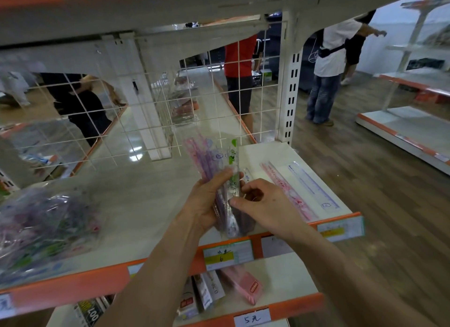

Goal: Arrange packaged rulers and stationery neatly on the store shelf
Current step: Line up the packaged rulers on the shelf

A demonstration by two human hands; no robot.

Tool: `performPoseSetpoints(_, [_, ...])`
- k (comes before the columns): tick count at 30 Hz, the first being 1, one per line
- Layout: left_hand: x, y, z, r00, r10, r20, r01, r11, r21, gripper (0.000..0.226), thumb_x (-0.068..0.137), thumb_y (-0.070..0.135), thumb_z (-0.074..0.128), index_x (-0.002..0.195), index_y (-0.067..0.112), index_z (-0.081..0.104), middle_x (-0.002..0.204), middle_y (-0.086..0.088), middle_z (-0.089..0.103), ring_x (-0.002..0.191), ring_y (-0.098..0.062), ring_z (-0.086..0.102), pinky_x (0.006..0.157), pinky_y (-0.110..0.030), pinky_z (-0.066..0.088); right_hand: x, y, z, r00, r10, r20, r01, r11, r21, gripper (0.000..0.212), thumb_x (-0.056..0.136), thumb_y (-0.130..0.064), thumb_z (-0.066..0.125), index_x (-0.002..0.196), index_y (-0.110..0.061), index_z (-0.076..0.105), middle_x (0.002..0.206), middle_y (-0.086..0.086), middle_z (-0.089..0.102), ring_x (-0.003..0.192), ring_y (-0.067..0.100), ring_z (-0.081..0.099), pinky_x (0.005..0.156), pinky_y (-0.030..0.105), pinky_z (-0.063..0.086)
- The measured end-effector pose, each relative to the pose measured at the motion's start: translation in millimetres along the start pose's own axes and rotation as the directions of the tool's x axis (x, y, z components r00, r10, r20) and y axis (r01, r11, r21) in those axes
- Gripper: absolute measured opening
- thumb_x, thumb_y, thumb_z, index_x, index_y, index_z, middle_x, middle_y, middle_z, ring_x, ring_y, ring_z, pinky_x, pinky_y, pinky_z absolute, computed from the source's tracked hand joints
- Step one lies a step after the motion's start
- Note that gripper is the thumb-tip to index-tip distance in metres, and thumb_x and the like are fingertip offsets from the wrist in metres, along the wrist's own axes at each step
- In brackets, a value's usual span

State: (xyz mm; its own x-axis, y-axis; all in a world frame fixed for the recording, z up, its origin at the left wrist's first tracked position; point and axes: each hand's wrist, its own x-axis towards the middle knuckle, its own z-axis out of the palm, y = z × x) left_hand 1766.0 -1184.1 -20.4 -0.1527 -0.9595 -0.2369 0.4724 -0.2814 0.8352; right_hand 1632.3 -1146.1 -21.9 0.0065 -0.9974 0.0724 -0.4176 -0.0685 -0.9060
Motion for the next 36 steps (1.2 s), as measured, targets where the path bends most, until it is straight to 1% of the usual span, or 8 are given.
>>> performPoseSetpoints(6, [-2.9,0.4,1.4,1.0,0.002,-0.014,-0.002,1.0,0.03,0.03,0.076,0.012,0.07,0.104,0.001,0.067,0.082,-0.016,0.072,0.067,-0.025,0.07,0.059,-0.033,0.058,5.3,-7.7,-4.4,0.997,0.062,0.048,-0.067,0.99,0.121,0.019,0.079,-0.028,0.074,0.089,-0.012,0.068,0.085,0.001,0.068,0.074,0.007,0.062,0.054,0.006,0.045])
performPoseSetpoints(9, [-5.0,2.2,-0.1,1.0,-0.024,-0.015,0.023,1.0,-0.008,0.044,0.068,0.019,0.072,0.108,0.0,0.067,0.09,-0.018,0.072,0.074,-0.028,0.071,0.063,-0.037,0.058,9.0,-13.9,-9.0,0.987,0.129,0.092,-0.141,0.978,0.151,0.011,0.078,-0.025,0.075,0.084,-0.017,0.071,0.077,-0.004,0.067,0.068,0.004,0.059,0.052,0.009,0.044])
performPoseSetpoints(13, [-6.0,5.1,-4.9,0.996,0.032,-0.081,-0.03,0.999,0.034,0.033,0.077,0.016,0.07,0.106,0.0,0.068,0.093,-0.019,0.072,0.077,-0.029,0.071,0.071,-0.04,0.058,13.2,-19.6,-13.5,0.985,0.118,0.129,-0.132,0.986,0.105,0.008,0.079,-0.026,0.072,0.084,-0.02,0.072,0.081,-0.002,0.07,0.074,0.008,0.062,0.073,0.025,0.053])
performPoseSetpoints(16, [-8.9,11.6,-8.1,0.991,0.068,-0.115,-0.058,0.994,0.089,0.018,0.083,0.009,0.066,0.099,0.001,0.069,0.083,-0.016,0.072,0.065,-0.024,0.07,0.062,-0.035,0.059,18.4,-25.8,-9.0,0.988,0.109,0.114,-0.119,0.988,0.093,0.017,0.078,-0.031,0.072,0.09,-0.02,0.069,0.081,-0.005,0.068,0.077,0.009,0.061,0.064,0.021,0.048])
performPoseSetpoints(19, [-11.5,18.1,-11.9,0.987,0.09,-0.132,-0.075,0.99,0.118,0.015,0.084,0.008,0.066,0.097,0.002,0.068,0.076,-0.013,0.072,0.061,-0.021,0.069,0.057,-0.03,0.058,25.2,-33.4,-6.5,0.982,0.124,0.145,-0.147,0.976,0.158,0.008,0.08,-0.023,0.072,0.086,-0.019,0.069,0.081,-0.002,0.068,0.071,0.008,0.058,0.059,0.019,0.043])
performPoseSetpoints(22, [-12.6,19.6,-19.3,0.983,0.102,-0.151,-0.085,0.989,0.119,0.02,0.084,0.01,0.066,0.102,0.001,0.068,0.08,-0.014,0.073,0.065,-0.023,0.07,0.064,-0.035,0.06,29.6,-38.5,-8.4,0.966,0.151,0.21,-0.197,0.955,0.22,0.004,0.083,-0.016,0.069,0.086,-0.014,0.07,0.077,-0.001,0.069,0.066,0.008,0.058,0.056,0.02,0.041])
performPoseSetpoints(26, [-15.2,16.2,-25.5,0.982,0.086,-0.167,-0.065,0.99,0.126,0.024,0.083,0.011,0.068,0.105,0.001,0.068,0.091,-0.018,0.072,0.073,-0.027,0.07,0.076,-0.042,0.058,30.1,-39.7,-6.7,0.958,0.157,0.238,-0.199,0.966,0.166,0.011,0.083,-0.02,0.07,0.09,-0.012,0.07,0.076,-0.001,0.067,0.064,0.006,0.058,0.052,0.018,0.04])
performPoseSetpoints(36, [-11.3,10.7,-24.4,0.974,0.086,-0.212,-0.064,0.992,0.109,0.016,0.08,0.001,0.065,0.095,0.004,0.068,0.072,-0.013,0.072,0.059,-0.023,0.069,0.064,-0.036,0.059,35.6,-36.5,-8.6,0.959,0.139,0.245,-0.193,0.958,0.212,0.014,0.083,-0.009,0.069,0.096,-0.013,0.067,0.074,0.003,0.067,0.058,0.006,0.063,0.052,0.017,0.046])
